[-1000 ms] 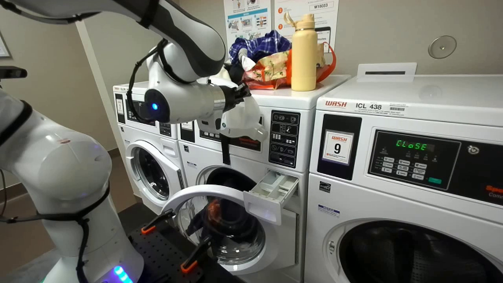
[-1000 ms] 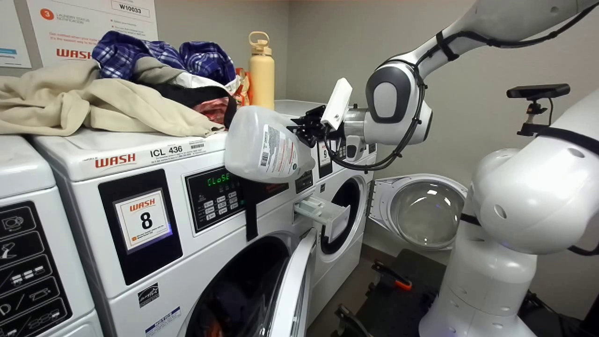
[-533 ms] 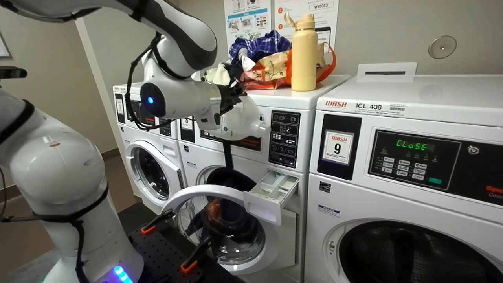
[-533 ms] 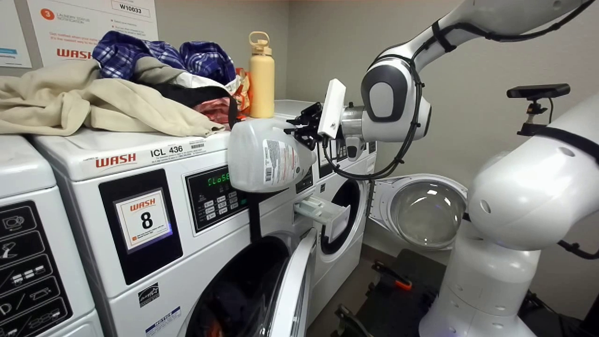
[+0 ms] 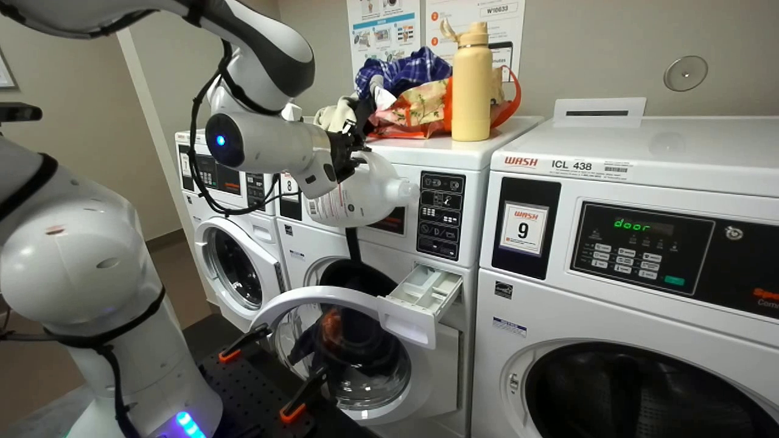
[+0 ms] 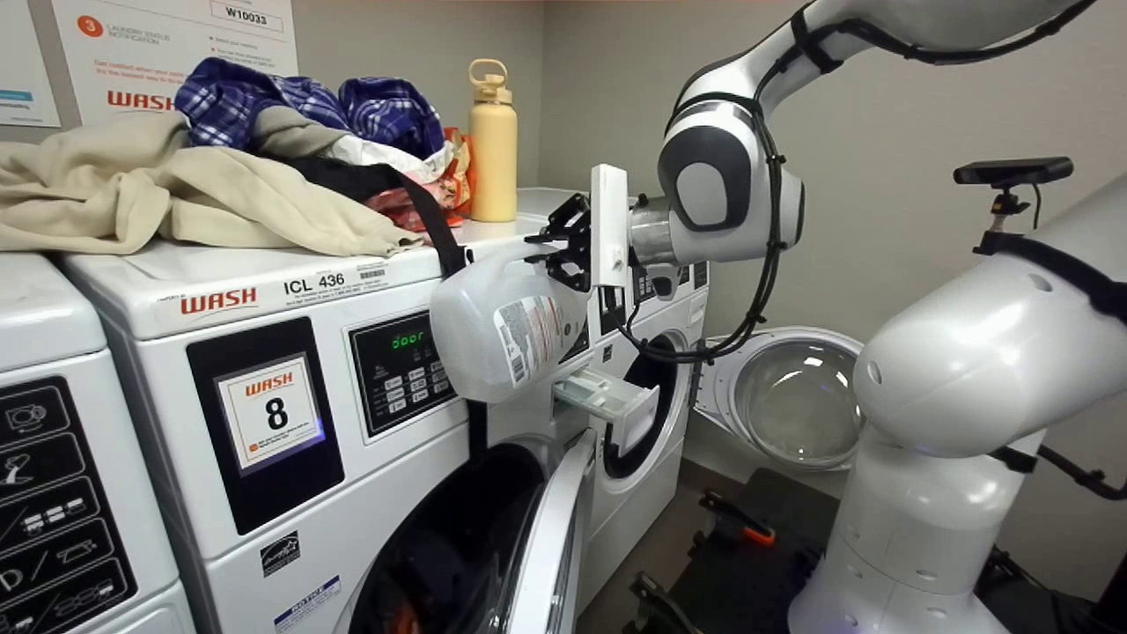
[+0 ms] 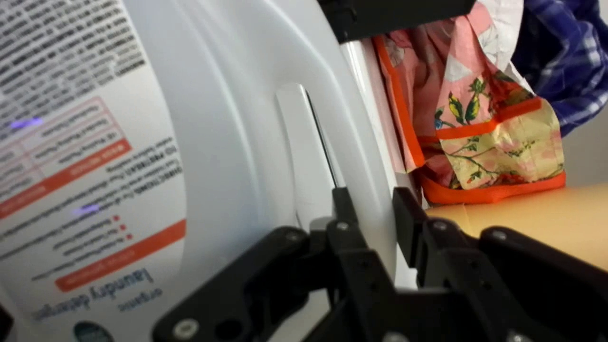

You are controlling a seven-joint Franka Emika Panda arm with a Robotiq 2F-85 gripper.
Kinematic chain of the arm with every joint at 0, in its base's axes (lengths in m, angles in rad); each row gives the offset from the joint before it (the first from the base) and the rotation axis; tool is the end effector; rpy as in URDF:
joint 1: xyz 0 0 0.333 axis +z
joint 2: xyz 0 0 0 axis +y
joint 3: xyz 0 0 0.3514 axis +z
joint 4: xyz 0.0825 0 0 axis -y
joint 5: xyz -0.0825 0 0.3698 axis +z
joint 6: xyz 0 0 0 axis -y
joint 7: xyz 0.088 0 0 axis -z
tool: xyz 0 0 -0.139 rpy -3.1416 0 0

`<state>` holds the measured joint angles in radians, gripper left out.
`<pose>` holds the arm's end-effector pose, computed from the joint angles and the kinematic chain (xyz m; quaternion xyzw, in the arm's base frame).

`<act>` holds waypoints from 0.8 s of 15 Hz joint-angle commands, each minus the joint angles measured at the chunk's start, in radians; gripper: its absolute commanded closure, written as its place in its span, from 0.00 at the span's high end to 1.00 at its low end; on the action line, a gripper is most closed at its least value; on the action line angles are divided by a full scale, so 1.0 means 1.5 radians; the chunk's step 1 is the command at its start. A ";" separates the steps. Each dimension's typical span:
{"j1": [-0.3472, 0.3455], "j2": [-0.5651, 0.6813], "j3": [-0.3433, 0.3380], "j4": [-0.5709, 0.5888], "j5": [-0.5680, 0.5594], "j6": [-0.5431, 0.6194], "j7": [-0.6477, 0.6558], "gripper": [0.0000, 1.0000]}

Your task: Put some detergent in the detergent compartment drawer of the washing machine in the middle

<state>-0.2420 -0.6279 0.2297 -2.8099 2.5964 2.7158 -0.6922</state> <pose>0.3332 -0.0200 0.4085 -0.5167 0.6074 -0.3268 0.5073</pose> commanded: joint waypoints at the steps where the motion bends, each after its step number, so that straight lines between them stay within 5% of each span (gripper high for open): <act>1: -0.056 -0.076 0.100 0.000 0.009 0.022 0.000 0.06; 6: -0.088 -0.157 0.226 0.002 0.008 0.069 0.041 0.06; 12: -0.079 -0.259 0.323 0.004 0.006 0.143 0.102 0.06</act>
<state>-0.3571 -0.8897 0.6682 -2.8045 2.5966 2.8901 -0.6072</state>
